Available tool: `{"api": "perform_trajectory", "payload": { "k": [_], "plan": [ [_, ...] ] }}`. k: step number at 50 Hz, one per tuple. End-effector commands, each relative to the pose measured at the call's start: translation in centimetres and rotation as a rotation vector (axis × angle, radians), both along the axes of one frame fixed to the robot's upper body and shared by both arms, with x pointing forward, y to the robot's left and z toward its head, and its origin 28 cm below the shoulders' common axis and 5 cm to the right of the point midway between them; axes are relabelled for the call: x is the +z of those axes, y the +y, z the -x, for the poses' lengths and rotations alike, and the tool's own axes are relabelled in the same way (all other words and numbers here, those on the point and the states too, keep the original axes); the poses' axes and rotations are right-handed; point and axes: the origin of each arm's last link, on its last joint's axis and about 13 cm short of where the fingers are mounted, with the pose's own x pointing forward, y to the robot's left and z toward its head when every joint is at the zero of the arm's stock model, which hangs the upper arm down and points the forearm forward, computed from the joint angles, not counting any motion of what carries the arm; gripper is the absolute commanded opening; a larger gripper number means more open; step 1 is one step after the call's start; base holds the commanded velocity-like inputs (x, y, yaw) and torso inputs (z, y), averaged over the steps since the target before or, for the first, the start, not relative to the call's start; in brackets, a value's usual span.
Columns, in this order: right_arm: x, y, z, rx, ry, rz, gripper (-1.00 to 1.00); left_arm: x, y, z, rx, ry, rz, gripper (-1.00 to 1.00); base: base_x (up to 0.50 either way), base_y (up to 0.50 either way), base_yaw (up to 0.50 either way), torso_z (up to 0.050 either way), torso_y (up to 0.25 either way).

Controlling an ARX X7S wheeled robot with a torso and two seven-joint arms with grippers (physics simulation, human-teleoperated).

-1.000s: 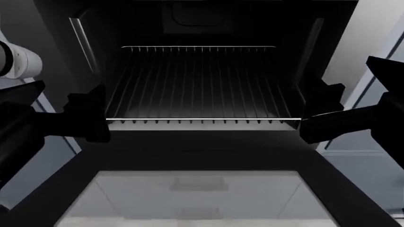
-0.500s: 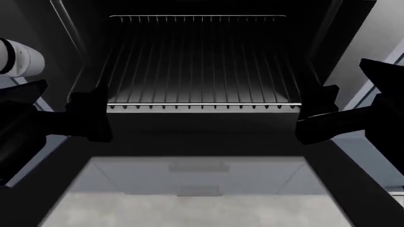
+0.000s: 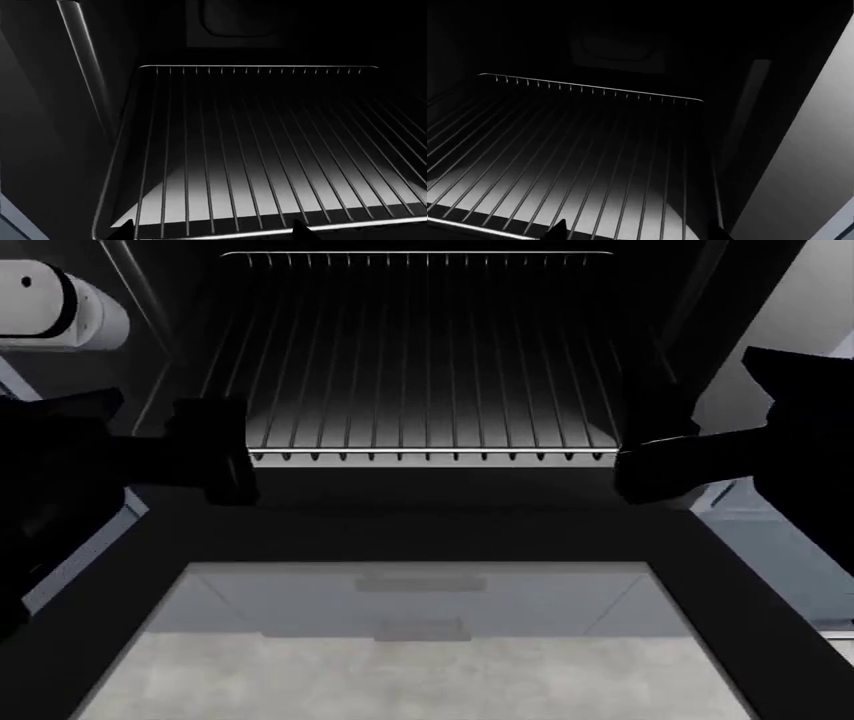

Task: Fully slide the oven rack out.

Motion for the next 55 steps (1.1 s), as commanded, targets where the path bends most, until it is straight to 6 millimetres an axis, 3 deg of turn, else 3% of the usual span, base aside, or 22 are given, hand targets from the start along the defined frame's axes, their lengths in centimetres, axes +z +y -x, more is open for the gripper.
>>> {"api": "perform_trajectory", "payload": {
  "k": [1,9,20,31,38,55],
  "plan": [
    [1.6,0.3,-2.9,-0.007,0.076,0.001,1.0,2.1,-1.0,-2.8,-0.023,0.056,0.002,1.0,0.0,0.0,0.0,0.0,0.0],
    [1.9,1.4,-5.9,0.034,0.152,0.052,1.0,2.7,-1.5,-6.4,-0.024,0.166,-0.009,1.0,0.0,0.0,0.0,0.0,0.0],
    [3.3,2.2,-9.0,0.026,0.254,0.022,1.0,4.3,-1.7,-9.6,-0.025,0.229,-0.028,1.0,0.0,0.0,0.0,0.0,0.0],
    [3.6,2.1,-11.5,-0.038,0.359,0.034,1.0,4.5,-2.3,-11.6,0.002,0.307,-0.046,1.0,0.0,0.0,0.0,0.0,0.0],
    [3.7,2.2,-12.8,-0.064,0.471,0.023,1.0,3.3,-2.0,-14.3,0.019,0.387,-0.04,1.0,0.0,0.0,0.0,0.0,0.0],
    [3.5,2.5,-14.5,-0.039,0.653,0.006,1.0,2.0,-1.9,-15.9,0.013,0.506,-0.092,1.0,0.0,0.0,0.0,0.0,0.0]
  ]
}}
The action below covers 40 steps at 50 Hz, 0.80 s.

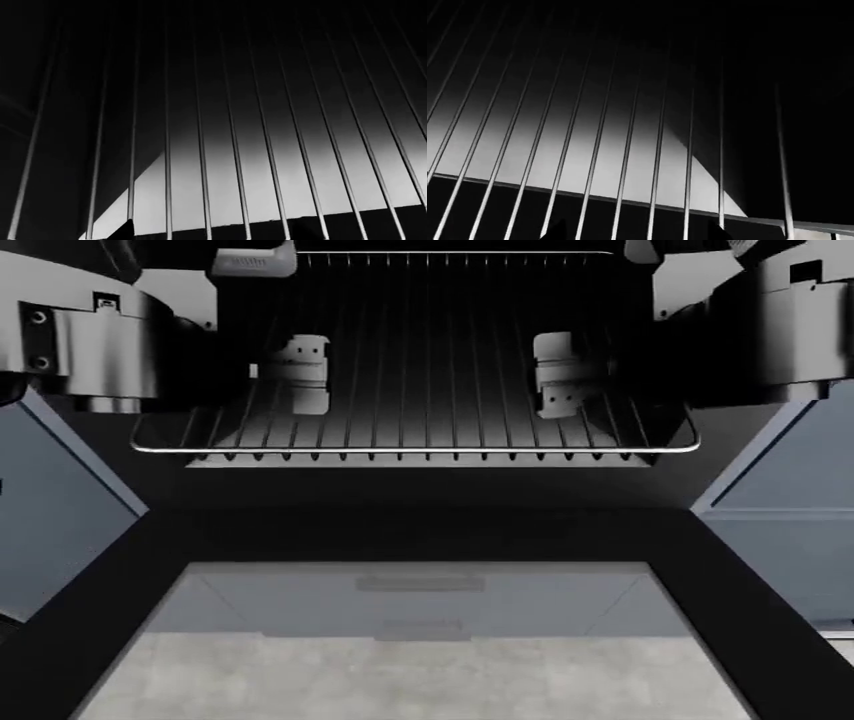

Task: Fully slide the oven rack out.

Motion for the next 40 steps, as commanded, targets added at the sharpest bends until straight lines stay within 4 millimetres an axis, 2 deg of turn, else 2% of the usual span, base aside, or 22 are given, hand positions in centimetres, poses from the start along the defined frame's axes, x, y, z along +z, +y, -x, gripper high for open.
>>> {"api": "perform_trajectory", "payload": {
  "k": [1,9,22,31,40],
  "plan": [
    [-0.3,0.2,-1.5,0.003,0.106,-0.018,1.0,-1.2,0.2,-1.4,-0.001,0.085,-0.013,1.0,0.0,0.0,0.0,0.0,0.0],
    [-0.6,0.2,-2.2,-0.001,0.112,-0.027,1.0,-1.9,0.5,-1.9,0.005,0.113,-0.004,1.0,0.0,0.0,0.0,0.0,0.0],
    [-3.1,0.1,-2.7,-0.04,0.181,-0.033,1.0,-3.8,0.6,-2.0,0.038,0.148,-0.009,1.0,0.0,0.0,0.0,0.0,-0.002],
    [-5.2,-0.2,-2.5,-0.041,0.26,-0.026,1.0,-5.2,0.7,-1.6,0.046,0.191,-0.056,1.0,0.0,0.0,0.0,-0.003,-0.011],
    [-6.1,-0.3,-1.3,-0.03,0.309,-0.022,1.0,-5.9,0.8,-0.7,0.041,0.238,-0.125,1.0,0.0,0.0,0.0,-0.004,-0.013]
  ]
}}
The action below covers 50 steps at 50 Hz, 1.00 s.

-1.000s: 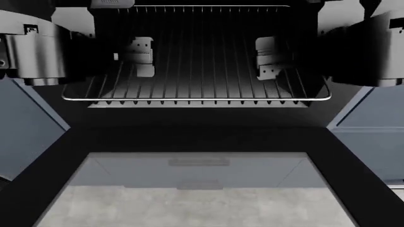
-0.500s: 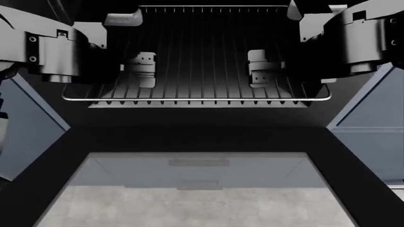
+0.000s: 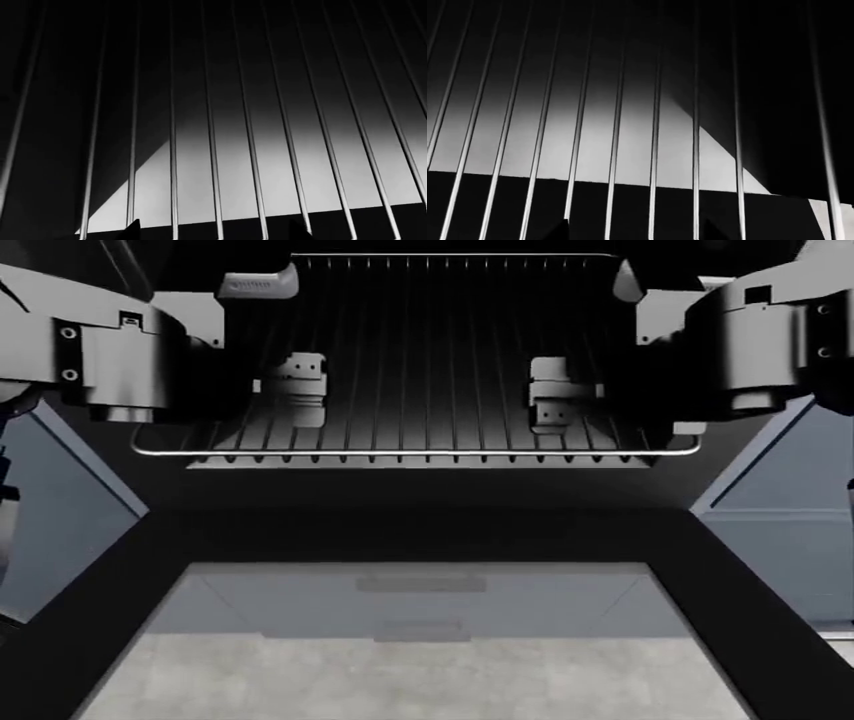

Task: Fully slide the oven rack out.

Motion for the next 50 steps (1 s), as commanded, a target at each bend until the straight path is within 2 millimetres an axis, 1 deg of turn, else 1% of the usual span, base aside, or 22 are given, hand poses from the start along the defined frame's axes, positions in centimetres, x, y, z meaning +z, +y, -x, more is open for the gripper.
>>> {"api": "perform_trajectory", "payload": {
  "k": [1,10,16,20,23,30,34,38,44,47,50],
  "plan": [
    [-4.4,-0.1,0.9,0.026,0.188,0.049,1.0,-4.6,0.5,0.5,0.02,0.194,-0.128,1.0,0.0,0.0,0.0,-0.01,-0.014],
    [-5.2,-0.1,3.0,0.06,0.244,0.096,1.0,-5.3,0.6,1.7,0.004,0.236,-0.19,1.0,0.0,0.0,0.0,-0.005,-0.016],
    [-5.6,-0.3,4.6,0.076,0.266,0.126,1.0,-6.4,1.0,3.4,0.007,0.27,-0.201,1.0,0.0,0.0,0.0,-0.005,-0.017],
    [-7.1,-0.2,6.2,0.098,0.301,0.109,1.0,-8.1,1.3,5.1,0.008,0.297,-0.166,1.0,0.0,0.0,0.0,-0.008,-0.018],
    [-8.0,-0.3,7.1,0.1,0.322,0.104,1.0,-9.4,1.7,6.4,0.008,0.331,-0.146,1.0,0.0,0.0,0.0,-0.008,-0.02],
    [-10.0,-0.8,9.2,0.078,0.379,0.073,1.0,-11.0,2.9,8.9,0.049,0.391,-0.105,1.0,0.0,0.0,0.0,-0.009,-0.022],
    [-11.3,-1.3,11.1,0.054,0.429,0.031,1.0,-12.3,3.2,10.9,0.049,0.46,-0.117,1.0,0.0,0.0,0.01,-0.01,-0.024],
    [-13.4,-1.9,12.7,0.029,0.495,0.014,1.0,-13.9,3.5,11.7,0.048,0.498,-0.11,1.0,0.0,0.0,0.01,-0.012,-0.028],
    [-16.2,-2.2,14.8,-0.001,0.583,0.006,1.0,-15.3,3.7,12.9,0.042,0.564,-0.107,1.0,0.0,0.0,0.01,-0.014,-0.032],
    [-17.1,-2.2,15.5,0.005,0.616,-0.005,1.0,-16.2,3.9,13.6,0.044,0.601,-0.115,1.0,0.0,0.0,0.0,-0.015,-0.034],
    [-17.5,-2.3,16.0,0.009,0.637,-0.01,1.0,-16.7,4.1,14.2,0.044,0.626,-0.128,1.0,0.0,0.0,0.0,-0.016,-0.035]
  ]
}}
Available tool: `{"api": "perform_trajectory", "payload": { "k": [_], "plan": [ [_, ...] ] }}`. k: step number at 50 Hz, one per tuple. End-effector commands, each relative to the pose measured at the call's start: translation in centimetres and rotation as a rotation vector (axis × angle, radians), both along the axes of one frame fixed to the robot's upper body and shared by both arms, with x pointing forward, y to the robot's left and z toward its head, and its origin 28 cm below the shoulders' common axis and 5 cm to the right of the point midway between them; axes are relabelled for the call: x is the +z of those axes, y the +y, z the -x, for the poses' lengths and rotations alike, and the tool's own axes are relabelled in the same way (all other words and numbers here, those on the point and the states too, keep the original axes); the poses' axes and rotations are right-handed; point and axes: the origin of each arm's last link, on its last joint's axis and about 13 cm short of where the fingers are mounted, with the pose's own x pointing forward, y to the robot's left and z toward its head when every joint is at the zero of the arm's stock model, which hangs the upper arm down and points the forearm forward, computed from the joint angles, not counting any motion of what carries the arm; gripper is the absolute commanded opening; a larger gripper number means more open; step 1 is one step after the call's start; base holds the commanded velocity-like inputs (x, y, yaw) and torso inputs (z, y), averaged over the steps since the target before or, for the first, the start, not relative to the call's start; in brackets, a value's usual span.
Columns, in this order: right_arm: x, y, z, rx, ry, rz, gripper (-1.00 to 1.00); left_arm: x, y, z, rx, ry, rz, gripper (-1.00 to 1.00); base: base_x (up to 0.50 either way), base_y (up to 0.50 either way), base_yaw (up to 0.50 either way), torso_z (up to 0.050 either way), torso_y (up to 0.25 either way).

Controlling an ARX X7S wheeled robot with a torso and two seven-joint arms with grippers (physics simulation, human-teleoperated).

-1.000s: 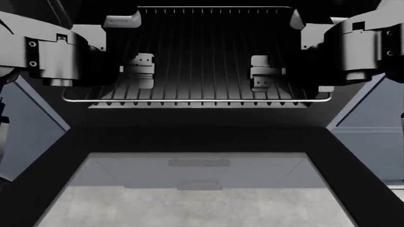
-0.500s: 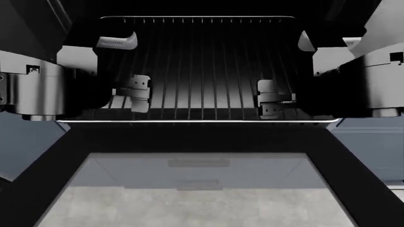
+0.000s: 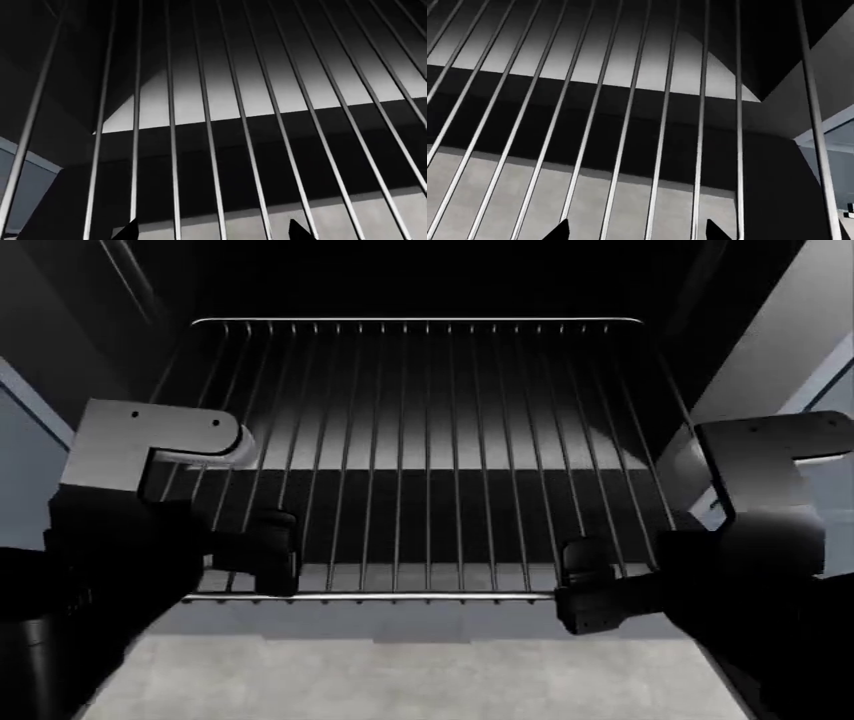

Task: Fully slide the oven rack out.

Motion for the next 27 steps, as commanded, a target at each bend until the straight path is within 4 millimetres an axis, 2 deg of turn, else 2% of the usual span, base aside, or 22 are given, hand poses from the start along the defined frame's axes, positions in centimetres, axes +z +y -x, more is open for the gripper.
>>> {"api": "perform_trajectory", "payload": {
  "k": [1,21,27],
  "plan": [
    [-11.0,-1.5,1.4,-0.075,0.807,-0.028,1.0,-10.5,3.5,0.5,0.101,0.772,-0.12,1.0,0.0,0.0,0.0,-0.016,-0.035],
    [-11.2,-2.5,4.6,-0.079,0.906,-0.002,1.0,-10.3,4.1,3.0,0.083,0.87,-0.236,1.0,0.0,0.0,0.0,-0.016,-0.032],
    [-11.2,-2.8,5.7,-0.062,0.96,0.006,1.0,-10.3,4.4,4.6,0.073,0.929,-0.254,1.0,0.0,0.0,0.0,-0.016,-0.029]
  ]
}}
